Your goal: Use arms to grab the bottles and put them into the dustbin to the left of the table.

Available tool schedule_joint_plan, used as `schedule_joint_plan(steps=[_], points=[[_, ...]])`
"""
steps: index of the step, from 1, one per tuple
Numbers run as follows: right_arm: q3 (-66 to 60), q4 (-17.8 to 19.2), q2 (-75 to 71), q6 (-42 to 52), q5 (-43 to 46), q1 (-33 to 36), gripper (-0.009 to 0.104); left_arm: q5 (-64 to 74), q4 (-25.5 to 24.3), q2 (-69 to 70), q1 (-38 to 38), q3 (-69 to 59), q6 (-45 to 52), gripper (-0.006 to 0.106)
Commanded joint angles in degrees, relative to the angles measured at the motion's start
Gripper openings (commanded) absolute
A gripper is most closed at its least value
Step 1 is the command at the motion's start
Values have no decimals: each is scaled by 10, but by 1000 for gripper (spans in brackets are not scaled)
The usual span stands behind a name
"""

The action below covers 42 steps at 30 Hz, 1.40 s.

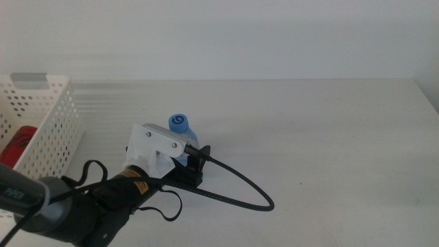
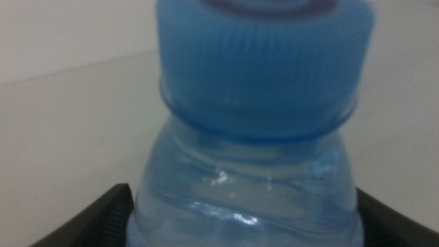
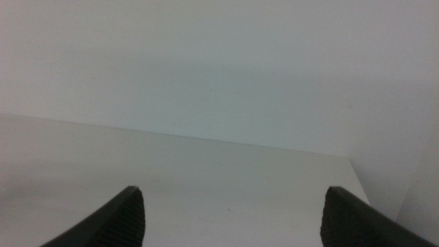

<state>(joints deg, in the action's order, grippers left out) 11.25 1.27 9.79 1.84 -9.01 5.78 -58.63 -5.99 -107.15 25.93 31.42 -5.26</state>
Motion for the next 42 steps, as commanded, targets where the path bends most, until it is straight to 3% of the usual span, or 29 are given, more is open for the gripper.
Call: schedule_joint_plan(steps=[1,6,9,12,19,28,42], points=[[16,5,6,1,47,-3,67,-72,9,12,2,11,-10,90],[16,5,6,1,47,-3,67,-94,9,-8,2,11,-10,84],[16,5,6,1,47,-3,67,-99,6,-11,2,11,-10,73],[16,5,6,1,47,-3,67,-112,-2,-11,2,11,-10,54],[16,5,6,1,47,-3,67,-103,-16,5,2,-1,-43,-5],[16,5,6,1,47,-3,67,94,-21,154,2,3,-44,-5],[16,5,6,1,47,-3,67,648,-32,322,2,203,-51,-5]])
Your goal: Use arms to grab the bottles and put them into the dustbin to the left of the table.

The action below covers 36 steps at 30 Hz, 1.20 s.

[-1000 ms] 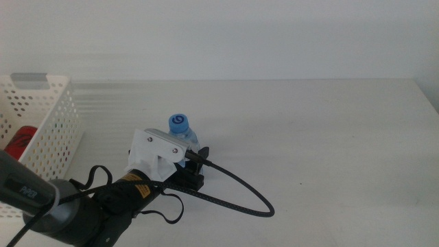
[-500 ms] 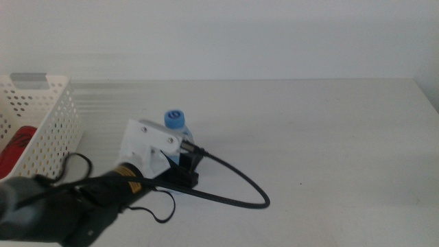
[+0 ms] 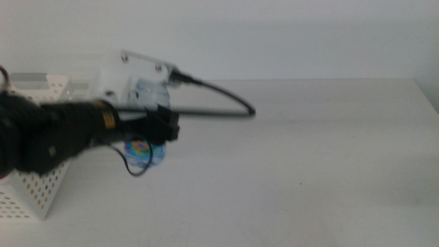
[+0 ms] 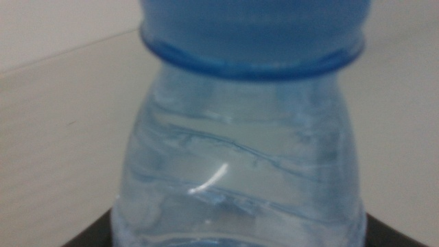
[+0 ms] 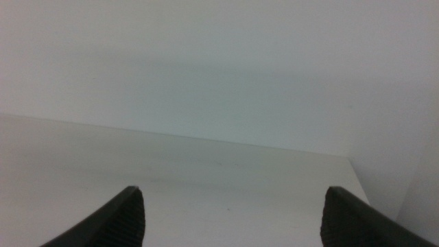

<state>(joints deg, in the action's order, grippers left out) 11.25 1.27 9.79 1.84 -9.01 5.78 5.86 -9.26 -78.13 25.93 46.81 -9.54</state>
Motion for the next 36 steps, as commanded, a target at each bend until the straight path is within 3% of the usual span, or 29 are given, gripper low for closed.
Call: schedule_joint_plan(steps=[1,10,13,21,29,36], points=[[16,5,6,1,47,-3,67,37,1,34,2,69,-8,-5],[16,5,6,1,47,-3,67,259,-24,33,-29,204,35,-5],[16,5,6,1,47,-3,67,293,0,30,-76,229,66,-5],[16,5,6,1,47,-3,67,433,132,3,-238,318,216,-5],[16,5,6,1,47,-3,67,506,143,-55,-358,392,264,-5],[16,5,6,1,47,-3,67,540,155,-127,-411,461,276,-5]])
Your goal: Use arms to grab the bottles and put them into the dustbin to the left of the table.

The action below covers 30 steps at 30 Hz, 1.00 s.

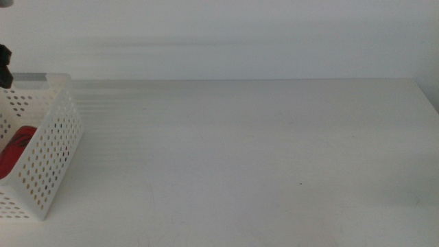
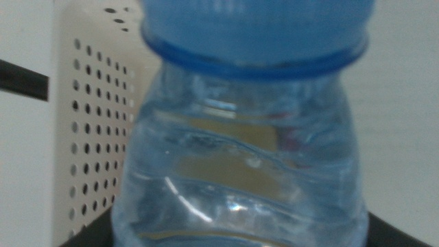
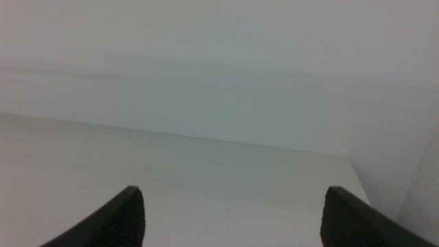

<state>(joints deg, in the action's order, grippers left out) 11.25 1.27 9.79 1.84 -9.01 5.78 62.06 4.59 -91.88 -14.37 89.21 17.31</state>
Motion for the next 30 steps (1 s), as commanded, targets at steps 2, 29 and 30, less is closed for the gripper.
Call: schedule_joint_plan(steps=[2,29,30], points=[[16,5,6,1,47,-3,67,-16,15,-9,-14,52,10,-5],[16,5,6,1,47,-3,67,18,44,-188,-18,70,39,46],[16,5,6,1,47,-3,67,20,45,-188,-18,70,44,59]])
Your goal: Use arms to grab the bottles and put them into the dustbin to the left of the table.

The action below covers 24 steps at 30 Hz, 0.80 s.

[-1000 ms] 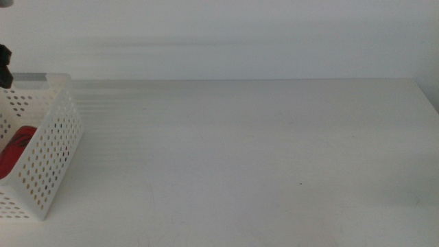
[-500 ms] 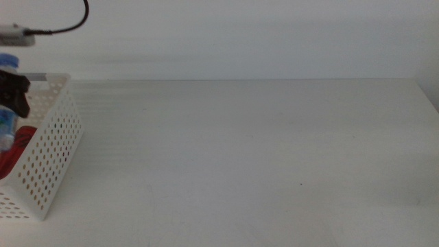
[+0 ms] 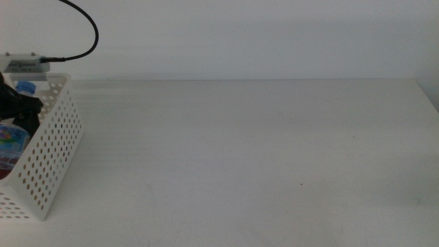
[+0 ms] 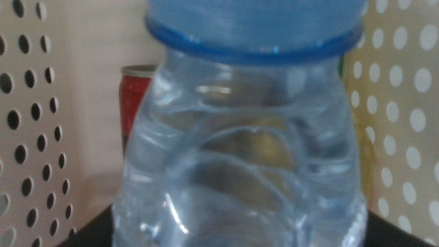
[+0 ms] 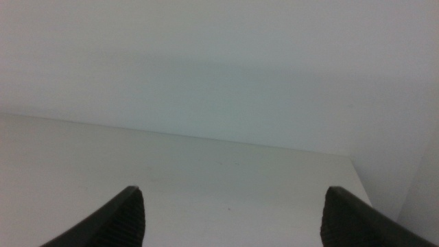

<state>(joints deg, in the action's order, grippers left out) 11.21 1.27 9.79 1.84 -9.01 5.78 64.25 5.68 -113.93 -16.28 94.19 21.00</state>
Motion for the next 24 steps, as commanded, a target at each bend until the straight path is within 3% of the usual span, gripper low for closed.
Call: schedule_joint_plan(steps=[1,2,3,15,24], points=[[16,5,6,1,47,-3,67,0,34,33,1,20,10,73],[16,5,6,1,47,-3,67,3,34,33,1,20,11,85],[16,5,6,1,47,-3,67,9,34,33,1,20,10,91],[16,5,6,1,47,-3,67,54,32,145,14,19,-63,90],[16,5,6,1,47,-3,67,-39,35,310,124,-68,-100,90]])
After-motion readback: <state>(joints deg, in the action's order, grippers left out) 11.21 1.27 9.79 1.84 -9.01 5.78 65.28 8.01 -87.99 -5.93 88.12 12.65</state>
